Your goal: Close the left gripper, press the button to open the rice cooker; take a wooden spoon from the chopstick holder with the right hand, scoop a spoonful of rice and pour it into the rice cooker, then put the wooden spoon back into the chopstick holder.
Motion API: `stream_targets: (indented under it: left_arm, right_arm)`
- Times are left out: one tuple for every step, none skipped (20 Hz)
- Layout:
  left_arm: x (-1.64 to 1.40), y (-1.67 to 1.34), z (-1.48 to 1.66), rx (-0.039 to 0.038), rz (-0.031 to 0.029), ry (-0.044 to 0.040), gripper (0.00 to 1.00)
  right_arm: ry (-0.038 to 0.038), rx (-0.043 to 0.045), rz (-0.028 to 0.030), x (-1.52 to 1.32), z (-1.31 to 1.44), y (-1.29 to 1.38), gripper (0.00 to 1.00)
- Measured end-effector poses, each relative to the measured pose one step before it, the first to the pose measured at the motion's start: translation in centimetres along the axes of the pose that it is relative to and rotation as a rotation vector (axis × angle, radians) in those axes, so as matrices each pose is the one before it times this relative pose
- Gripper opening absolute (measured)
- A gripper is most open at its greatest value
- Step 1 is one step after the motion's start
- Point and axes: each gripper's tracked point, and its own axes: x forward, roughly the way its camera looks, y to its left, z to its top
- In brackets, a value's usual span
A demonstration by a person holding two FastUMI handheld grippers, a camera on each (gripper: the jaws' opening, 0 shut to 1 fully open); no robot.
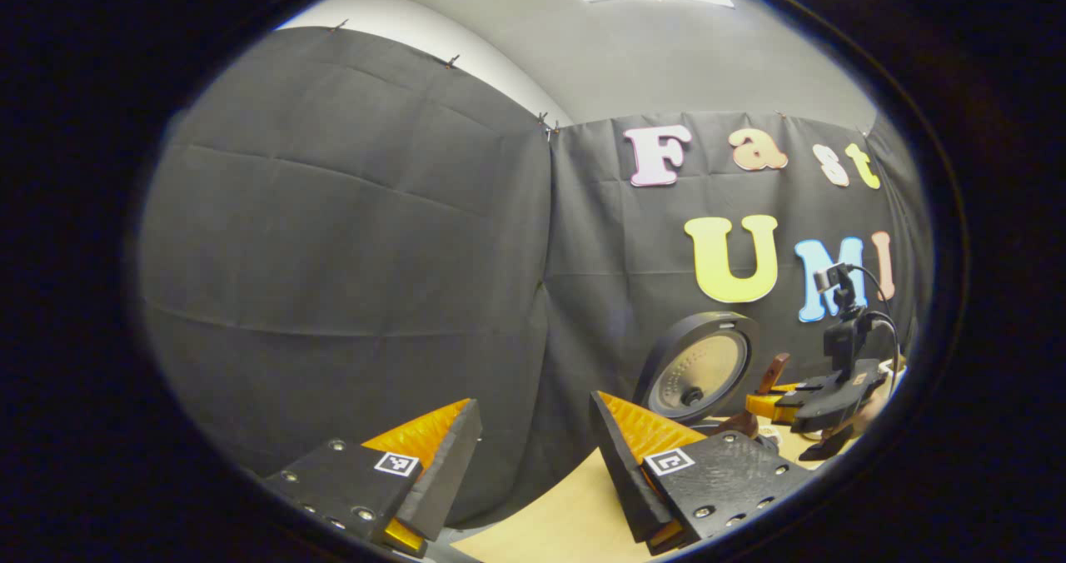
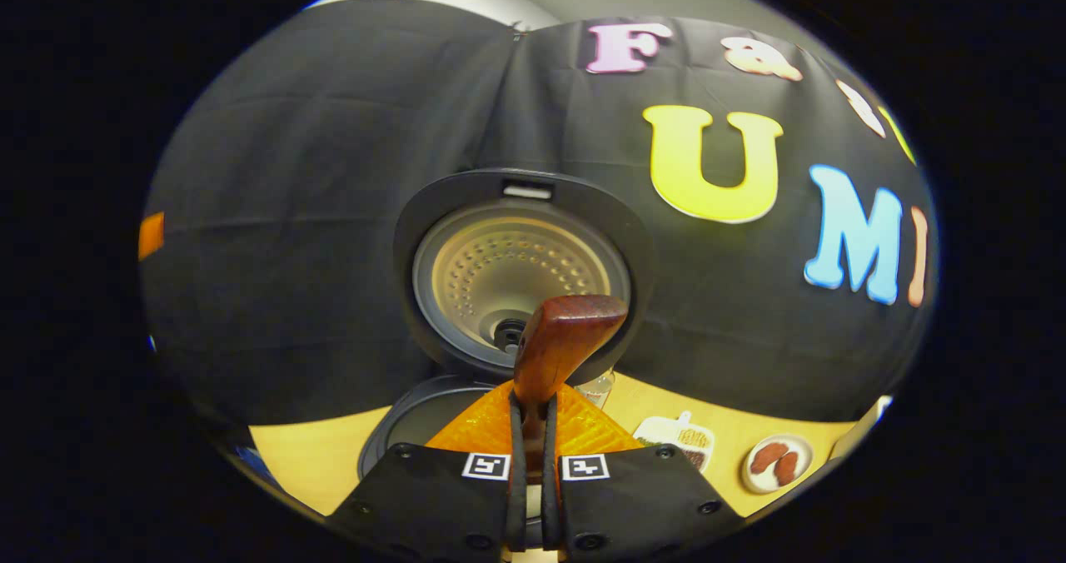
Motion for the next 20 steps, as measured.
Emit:
stream_targets:
  left_arm:
    - [0.088, -0.285, 0.013, 0.00125, -0.00677, -0.00098, 0.82]
    - [-0.066, -0.448, 0.15, 0.002, -0.00767, -0.00262, 0.82]
    - [0.031, -0.484, 0.218, 0.0008, -0.00886, -0.00276, 0.82]
    - [0.03, -0.47, 0.133, -0.00108, -0.00995, -0.00248, 0.83]
    - [0.048, -0.649, 0.135, -0.00208, -0.0104, -0.00288, 0.83]
    - [0.133, -0.613, 0.133, -0.00161, -0.01101, -0.00452, 0.83]
    - [0.07, -0.649, 0.159, -0.00004, -0.01238, -0.00251, 0.82]
    - [0.032, -0.697, -0.106, 0.00076, -0.01081, -0.00143, 0.82]
    - [0.128, -0.714, 0.112, 0.00003, -0.01203, -0.00075, 0.82]
    - [0.144, -0.802, 0.232, -0.00127, -0.01225, -0.00214, 0.82]
    - [0.04, -0.729, 0.123, -0.00184, -0.01258, -0.00277, 0.82]
    - [-0.062, -0.729, 0.152, -0.00146, -0.01392, -0.00386, 0.82]
    - [0.056, -0.749, 0.219, -0.00034, -0.01434, -0.00488, 0.83]
    - [0.19, -0.748, 0.155, 0.00129, -0.01321, -0.00317, 0.83]
    - [0.214, -0.677, 0.245, -0.00042, -0.01231, -0.00278, 0.83]
    - [-0.008, -0.799, 0.181, -0.00304, -0.01439, -0.00239, 0.82]
    - [0.149, -0.765, 0.17, -0.0043, -0.01329, -0.00194, 0.82]
    - [0.058, -0.84, 0.016, -0.00307, -0.01438, -0.00214, 0.82]
    - [0.165, -0.723, 0.161, -0.00035, -0.01191, -0.00142, 0.82]
    - [0.089, -0.734, 0.014, 0.00121, -0.01302, -0.00102, 0.82]
  right_arm:
    - [0.00129, 0.06567, 0.00366, -0.241, 0.198, 0.091, 0.09]
    - [0.00142, 0.0636, 0.00567, -0.229, 0.046, 0.079, 0.09]
    - [-0.00014, 0.06111, 0.00402, -0.293, 0.192, 0.087, 0.09]
    - [-0.00471, 0.05198, -0.00002, -0.071, 0.211, -0.046, 0.09]
    - [-0.00582, 0.0436, -0.00659, 0.011, 0.215, -0.145, 0.08]
    - [-0.00614, 0.03513, -0.0088, -0.271, 0.192, -0.316, 0.08]
    - [-0.01201, 0.02981, -0.00706, -0.292, 0.267, -0.214, 0.09]
    - [-0.01191, 0.02864, -0.00599, -0.279, 0.448, -0.32, 0.09]
    - [-0.00948, 0.02719, -0.00745, -0.266, 0.364, -0.317, 0.09]
    - [-0.01104, 0.02546, -0.01072, -0.263, 0.265, -0.243, 0.09]
    - [-0.00987, 0.02066, -0.01273, -0.227, 0.381, -0.324, 0.09]
    - [-0.01051, 0.01712, -0.01429, -0.515, 0.551, -0.363, 0.09]
    - [-0.00981, 0.00977, -0.01521, -0.511, 0.46, -0.614, 0.09]
    - [-0.00985, 0.00532, -0.01731, -0.754, 0.542, -1.392, 0.09]
    - [-0.00809, 0.00146, -0.01916, -0.779, 0.482, -1.271, 0.09]
    - [-0.00781, 0.00237, -0.0182, -0.693, 0.364, -1.169, 0.08]
    - [-0.00586, 0.00518, -0.01763, -0.587, 0.387, -0.974, 0.09]
    - [-0.00809, 0.00655, -0.01661, -0.622, 0.375, -1.008, 0.09]
    - [-0.00991, 0.00537, -0.01821, -0.562, 0.432, -1.048, 0.09]
    - [-0.00864, 0.00342, -0.01988, -0.579, 0.435, -1.232, 0.09]
